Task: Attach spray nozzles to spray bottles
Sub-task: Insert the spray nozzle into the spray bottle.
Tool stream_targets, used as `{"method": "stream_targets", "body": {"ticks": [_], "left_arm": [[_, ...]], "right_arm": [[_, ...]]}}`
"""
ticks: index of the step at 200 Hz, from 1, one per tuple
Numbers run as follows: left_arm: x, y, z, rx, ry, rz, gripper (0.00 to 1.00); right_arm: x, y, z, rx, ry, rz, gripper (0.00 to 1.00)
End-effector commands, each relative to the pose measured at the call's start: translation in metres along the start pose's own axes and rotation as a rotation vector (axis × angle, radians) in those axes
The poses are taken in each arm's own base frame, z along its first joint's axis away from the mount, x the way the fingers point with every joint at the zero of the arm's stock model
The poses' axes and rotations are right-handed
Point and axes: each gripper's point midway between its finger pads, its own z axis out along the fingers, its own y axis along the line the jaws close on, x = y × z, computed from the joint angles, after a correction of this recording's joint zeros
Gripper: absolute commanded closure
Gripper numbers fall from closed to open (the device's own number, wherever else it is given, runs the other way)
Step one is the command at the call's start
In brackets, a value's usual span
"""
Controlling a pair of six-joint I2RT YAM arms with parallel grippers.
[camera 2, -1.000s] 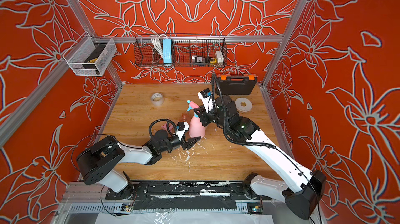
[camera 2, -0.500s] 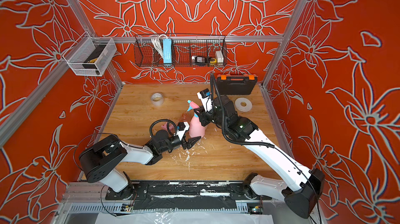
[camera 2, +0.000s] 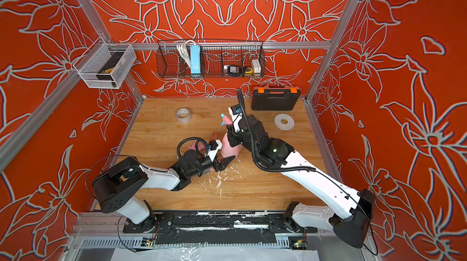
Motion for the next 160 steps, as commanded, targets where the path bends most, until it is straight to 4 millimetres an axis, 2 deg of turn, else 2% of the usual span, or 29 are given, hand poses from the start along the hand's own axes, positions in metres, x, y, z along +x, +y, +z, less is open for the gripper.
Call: {"method": "stream_targets", "body": {"ticks": [1, 77, 116, 160], "left_arm": [[-0.047, 0.020, 0.001, -0.109, -0.145, 0.025, 0.57], [-0.046, 0.022, 0.002, -0.127, -0.145, 0.038, 0.57], [-0.038, 0.020, 0.002, -0.132, -0.124, 0.044, 0.57], [-0.037, 0.020, -0.002, -0.133, -0.127, 0.050, 0.57]], "right_arm": [[0.032, -0.014, 0.001, 0.135, 0.131, -0.024, 0.99], [0.029, -0.020, 0.002, 0.200, 0.151, 0.016, 0.97], [0.028, -0.022, 0.005, 0.228, 0.154, 0.020, 0.97], [0.026, -0.016, 0.007, 0.197, 0.156, 0.002, 0.96]]}}
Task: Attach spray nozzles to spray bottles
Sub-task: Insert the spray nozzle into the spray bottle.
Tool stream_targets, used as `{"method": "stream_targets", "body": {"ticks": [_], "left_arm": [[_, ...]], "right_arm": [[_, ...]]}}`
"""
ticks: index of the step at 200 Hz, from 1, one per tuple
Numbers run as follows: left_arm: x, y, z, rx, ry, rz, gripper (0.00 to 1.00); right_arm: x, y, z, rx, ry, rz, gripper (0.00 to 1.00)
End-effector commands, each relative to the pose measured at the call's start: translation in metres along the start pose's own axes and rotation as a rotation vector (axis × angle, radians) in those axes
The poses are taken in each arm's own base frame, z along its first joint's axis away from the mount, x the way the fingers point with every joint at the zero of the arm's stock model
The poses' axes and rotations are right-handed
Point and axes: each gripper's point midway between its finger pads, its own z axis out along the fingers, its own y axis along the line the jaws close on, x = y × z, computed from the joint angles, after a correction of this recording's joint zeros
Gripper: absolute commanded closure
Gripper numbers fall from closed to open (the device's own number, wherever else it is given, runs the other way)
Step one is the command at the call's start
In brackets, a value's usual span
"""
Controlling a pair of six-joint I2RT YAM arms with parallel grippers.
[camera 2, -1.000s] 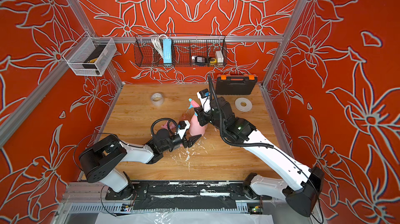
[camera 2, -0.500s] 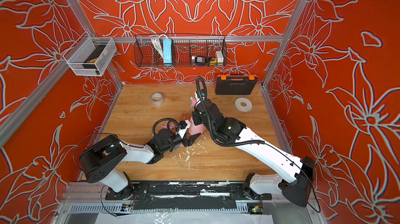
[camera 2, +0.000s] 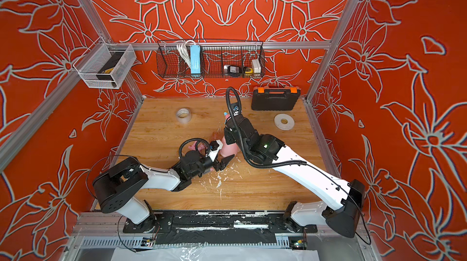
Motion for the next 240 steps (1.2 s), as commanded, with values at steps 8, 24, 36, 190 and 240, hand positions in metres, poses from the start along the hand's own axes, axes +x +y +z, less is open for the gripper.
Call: {"method": "stream_targets", "body": {"ticks": [8, 24, 36, 190, 240], "left_arm": [[-0.042, 0.013, -0.002, -0.061, -0.150, 0.004, 0.57], [-0.041, 0.012, -0.002, -0.056, -0.148, 0.004, 0.57], [-0.041, 0.012, -0.002, -0.056, -0.145, 0.007, 0.57], [-0.040, 0.006, -0.013, -0.029, -0.164, 0.017, 0.57], [-0.056, 0.003, -0.016, -0.006, -0.211, 0.016, 0.57]], "right_arm": [[0.023, -0.003, 0.001, 0.021, 0.096, -0.067, 0.95], [0.022, -0.001, 0.000, 0.006, 0.093, -0.077, 0.94], [0.021, 0.000, 0.000, -0.004, 0.087, -0.087, 0.93], [0.013, 0.009, -0.010, -0.106, -0.001, -0.064, 0.88], [0.016, 0.016, -0.010, -0.171, 0.003, 0.000, 0.91]]}}
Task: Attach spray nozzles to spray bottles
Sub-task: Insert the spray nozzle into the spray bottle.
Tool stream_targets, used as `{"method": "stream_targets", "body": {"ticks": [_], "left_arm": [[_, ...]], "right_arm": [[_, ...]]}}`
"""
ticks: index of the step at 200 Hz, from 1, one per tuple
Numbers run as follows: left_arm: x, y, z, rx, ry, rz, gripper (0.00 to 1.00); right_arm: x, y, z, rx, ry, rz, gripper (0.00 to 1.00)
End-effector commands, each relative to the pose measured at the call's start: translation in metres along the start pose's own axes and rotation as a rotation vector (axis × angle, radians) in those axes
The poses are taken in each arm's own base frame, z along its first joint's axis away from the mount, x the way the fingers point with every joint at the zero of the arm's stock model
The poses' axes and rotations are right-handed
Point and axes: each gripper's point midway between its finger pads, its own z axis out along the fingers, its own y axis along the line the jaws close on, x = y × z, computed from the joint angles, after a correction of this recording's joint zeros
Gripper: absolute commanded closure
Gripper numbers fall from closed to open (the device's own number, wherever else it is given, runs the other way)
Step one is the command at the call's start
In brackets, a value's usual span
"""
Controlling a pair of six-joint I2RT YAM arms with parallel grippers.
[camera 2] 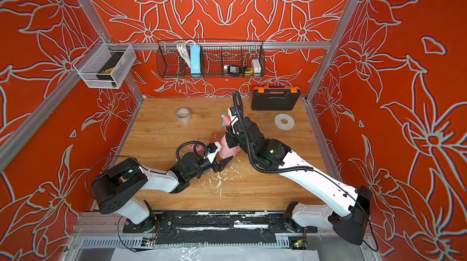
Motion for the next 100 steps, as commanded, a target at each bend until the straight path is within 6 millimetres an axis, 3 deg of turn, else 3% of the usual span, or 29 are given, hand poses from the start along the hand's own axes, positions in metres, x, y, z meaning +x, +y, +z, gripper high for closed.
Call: {"method": "stream_targets", "body": {"ticks": [1, 51, 100], "left_arm": [[-0.053, 0.008, -0.005, -0.025, -0.178, -0.003, 0.57], [-0.068, 0.005, -0.006, -0.008, -0.222, -0.006, 0.58], [-0.077, 0.009, 0.000, -0.010, -0.258, -0.014, 0.58]], "right_arm": [[0.016, 0.005, 0.001, -0.035, 0.055, 0.020, 0.91], [0.016, 0.006, -0.001, -0.042, 0.076, 0.003, 0.92], [0.021, -0.005, 0.003, 0.035, 0.128, -0.031, 0.92]]}}
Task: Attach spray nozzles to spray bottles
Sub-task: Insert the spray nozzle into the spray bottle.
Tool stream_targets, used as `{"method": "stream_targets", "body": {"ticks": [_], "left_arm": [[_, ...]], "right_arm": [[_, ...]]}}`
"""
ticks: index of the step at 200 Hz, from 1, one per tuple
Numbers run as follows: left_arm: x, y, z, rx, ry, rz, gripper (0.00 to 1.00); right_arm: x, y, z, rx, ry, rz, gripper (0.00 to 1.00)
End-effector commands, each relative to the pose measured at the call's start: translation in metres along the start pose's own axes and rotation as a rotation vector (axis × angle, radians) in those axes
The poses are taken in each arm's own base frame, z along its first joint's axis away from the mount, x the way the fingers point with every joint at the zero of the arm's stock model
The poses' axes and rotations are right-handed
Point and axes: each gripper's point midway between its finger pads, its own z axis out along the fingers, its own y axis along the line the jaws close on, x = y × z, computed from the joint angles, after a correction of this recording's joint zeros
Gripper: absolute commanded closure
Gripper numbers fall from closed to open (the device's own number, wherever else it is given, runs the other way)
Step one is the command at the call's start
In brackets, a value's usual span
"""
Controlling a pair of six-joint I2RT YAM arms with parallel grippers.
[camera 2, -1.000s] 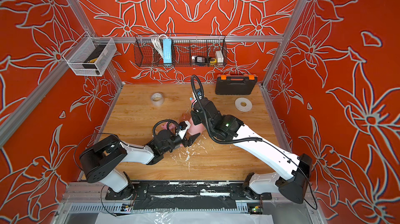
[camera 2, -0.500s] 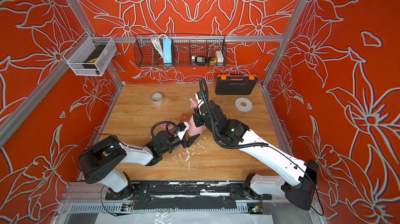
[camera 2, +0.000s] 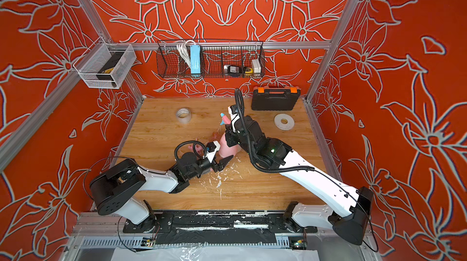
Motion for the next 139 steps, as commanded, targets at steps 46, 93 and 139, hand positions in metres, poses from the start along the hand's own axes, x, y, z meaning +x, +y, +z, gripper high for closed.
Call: {"method": "stream_targets", "body": {"ticks": [46, 93, 139], "left_arm": [[-0.078, 0.016, 0.011, -0.053, -0.253, 0.007, 0.60], [-0.074, 0.018, 0.016, -0.063, -0.232, 0.022, 0.60], [-0.058, 0.017, 0.020, -0.059, -0.168, 0.064, 0.60]], "right_arm": [[0.023, -0.017, 0.007, 0.124, 0.144, -0.024, 0.91], [0.012, -0.013, 0.006, 0.114, 0.138, -0.020, 0.88], [0.004, -0.011, 0.003, 0.105, 0.123, -0.042, 0.81]]}}
